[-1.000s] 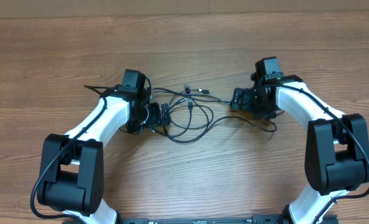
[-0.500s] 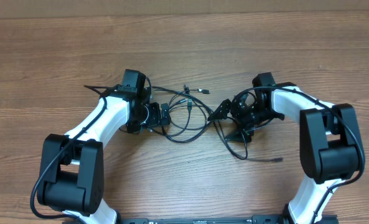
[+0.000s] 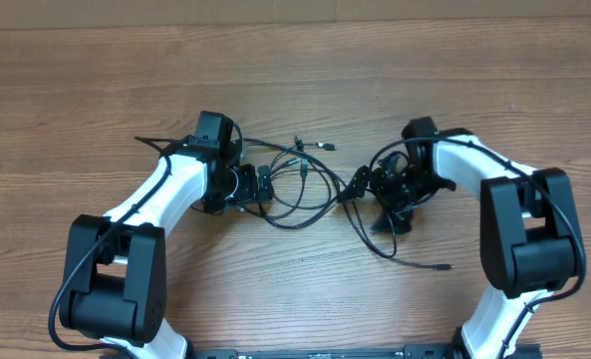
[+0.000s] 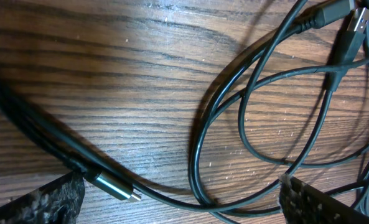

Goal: Untangle cables

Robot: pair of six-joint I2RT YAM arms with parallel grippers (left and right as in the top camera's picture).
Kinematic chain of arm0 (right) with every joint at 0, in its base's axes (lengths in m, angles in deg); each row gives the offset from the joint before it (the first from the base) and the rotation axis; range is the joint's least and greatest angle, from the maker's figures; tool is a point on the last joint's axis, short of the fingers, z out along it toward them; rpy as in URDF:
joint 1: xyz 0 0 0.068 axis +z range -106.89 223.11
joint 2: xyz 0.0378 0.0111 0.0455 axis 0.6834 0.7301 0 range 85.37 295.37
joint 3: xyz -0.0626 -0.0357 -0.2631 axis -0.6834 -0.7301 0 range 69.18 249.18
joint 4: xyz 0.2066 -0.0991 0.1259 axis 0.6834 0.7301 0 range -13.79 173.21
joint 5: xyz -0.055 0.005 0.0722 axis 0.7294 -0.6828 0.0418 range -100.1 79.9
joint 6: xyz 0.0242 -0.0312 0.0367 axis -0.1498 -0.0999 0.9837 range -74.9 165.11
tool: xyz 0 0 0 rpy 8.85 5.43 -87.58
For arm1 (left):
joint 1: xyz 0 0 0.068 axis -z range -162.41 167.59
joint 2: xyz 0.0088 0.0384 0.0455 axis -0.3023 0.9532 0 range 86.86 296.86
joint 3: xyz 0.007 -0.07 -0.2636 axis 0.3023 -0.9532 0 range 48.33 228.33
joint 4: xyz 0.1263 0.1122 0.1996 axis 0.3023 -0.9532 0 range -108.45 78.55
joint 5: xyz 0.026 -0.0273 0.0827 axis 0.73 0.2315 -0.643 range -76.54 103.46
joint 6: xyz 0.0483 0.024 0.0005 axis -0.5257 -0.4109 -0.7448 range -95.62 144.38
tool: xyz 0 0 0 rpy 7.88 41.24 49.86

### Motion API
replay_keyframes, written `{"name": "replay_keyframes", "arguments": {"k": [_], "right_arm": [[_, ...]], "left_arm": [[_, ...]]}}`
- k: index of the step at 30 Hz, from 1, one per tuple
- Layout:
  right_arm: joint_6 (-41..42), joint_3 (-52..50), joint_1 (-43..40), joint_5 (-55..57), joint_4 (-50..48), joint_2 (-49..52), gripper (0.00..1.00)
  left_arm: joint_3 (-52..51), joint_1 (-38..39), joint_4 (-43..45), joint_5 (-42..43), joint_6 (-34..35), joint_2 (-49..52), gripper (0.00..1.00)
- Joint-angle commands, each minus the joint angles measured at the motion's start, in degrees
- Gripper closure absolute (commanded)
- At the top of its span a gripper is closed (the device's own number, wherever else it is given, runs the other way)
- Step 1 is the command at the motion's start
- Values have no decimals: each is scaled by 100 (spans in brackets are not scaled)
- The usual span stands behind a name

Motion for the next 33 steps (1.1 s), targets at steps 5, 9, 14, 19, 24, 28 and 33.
{"name": "replay_keyframes", "arguments": {"k": [5, 9, 14, 19, 24, 28, 33], "right_arm": [[-223, 1163, -225, 3147, 476, -181, 0], [-225, 1556, -308, 3777, 385, -181, 0], [-225, 1550, -385, 5060, -164, -175, 0], [-225, 1515, -426, 5869, -317, -175, 0], [-225, 1464, -605, 6155, -354, -173, 0], [-225, 1318, -916, 6155, -470, -173, 0], [-221, 1147, -1281, 5923, -553, -173, 0]], "left_arm": [[50, 52, 2, -57, -125, -107, 0], [50, 52, 2, -57, -125, -107, 0], [50, 55, 4, -55, -125, -107, 0], [50, 52, 2, -57, -125, -107, 0], [50, 52, 2, -57, -127, -107, 0], [50, 52, 0, -55, -125, -107, 0], [50, 55, 4, -48, -120, -107, 0]]}}
